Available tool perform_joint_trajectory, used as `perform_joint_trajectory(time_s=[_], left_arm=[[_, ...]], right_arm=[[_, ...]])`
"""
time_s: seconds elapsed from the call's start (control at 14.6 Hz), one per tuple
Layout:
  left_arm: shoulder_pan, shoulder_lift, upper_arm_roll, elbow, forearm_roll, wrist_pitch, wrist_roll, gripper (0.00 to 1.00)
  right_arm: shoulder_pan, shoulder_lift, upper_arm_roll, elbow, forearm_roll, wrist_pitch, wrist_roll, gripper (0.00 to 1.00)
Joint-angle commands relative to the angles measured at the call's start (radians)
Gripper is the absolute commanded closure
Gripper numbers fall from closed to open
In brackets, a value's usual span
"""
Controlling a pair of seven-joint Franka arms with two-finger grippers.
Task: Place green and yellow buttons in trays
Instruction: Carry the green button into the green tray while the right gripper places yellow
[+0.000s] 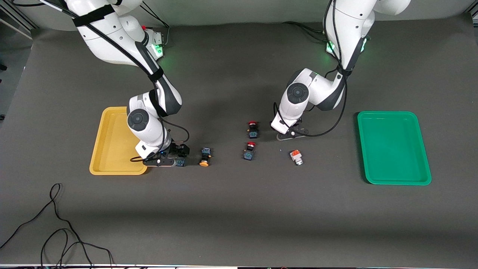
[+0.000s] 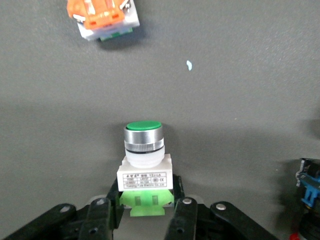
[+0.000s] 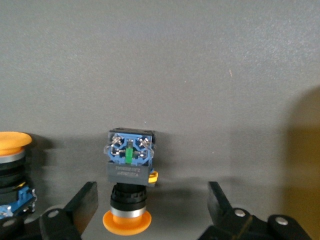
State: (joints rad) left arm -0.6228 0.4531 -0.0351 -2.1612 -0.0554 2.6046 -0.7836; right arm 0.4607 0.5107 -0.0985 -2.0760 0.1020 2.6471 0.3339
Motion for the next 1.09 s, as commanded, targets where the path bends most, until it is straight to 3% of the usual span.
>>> perform_joint_trajectory(time_s=[0.0, 0.21, 0.27, 0.48, 0.68, 0.89, 1.03], left_arm=[[-0.009, -0.104, 0.012, -0.006, -0.001, -0.073, -0.003, 1.00], [-0.003, -0.258, 0.021, 0.047, -0.011, -0.321, -0.005, 1.00], [0.020, -0.302, 0.021, 0.075, -0.009, -0.410, -0.003, 1.00], [0.086, -0.382, 0.024, 0.133, 0.008, -0.611, 0.062, 1.00], [0.280, -0.454, 0.027, 0.147, 0.008, -0.747, 0.370, 1.00], [0.508, -0.452, 0.027, 0.181, 0.029, -0.808, 0.688, 1.00], [0.613, -0.423, 0.027, 0.182, 0.087, -0.784, 0.820, 1.00]], right_arm=[[0.010, 0.015, -0.004, 0.008, 0.004, 0.016, 0.017, 0.27], [0.010, 0.015, -0.006, 0.004, 0.004, 0.016, 0.016, 0.92], [0.010, 0.015, -0.006, 0.004, 0.004, 0.016, 0.016, 1.00], [0.010, -0.012, -0.007, 0.010, 0.004, -0.010, 0.016, 1.00], [0.001, -0.104, -0.021, 0.030, 0.004, -0.190, 0.010, 1.00], [0.000, -0.220, -0.108, 0.019, 0.002, -0.382, -0.062, 1.00], [0.001, -0.277, -0.199, -0.044, 0.002, -0.414, -0.235, 1.00]])
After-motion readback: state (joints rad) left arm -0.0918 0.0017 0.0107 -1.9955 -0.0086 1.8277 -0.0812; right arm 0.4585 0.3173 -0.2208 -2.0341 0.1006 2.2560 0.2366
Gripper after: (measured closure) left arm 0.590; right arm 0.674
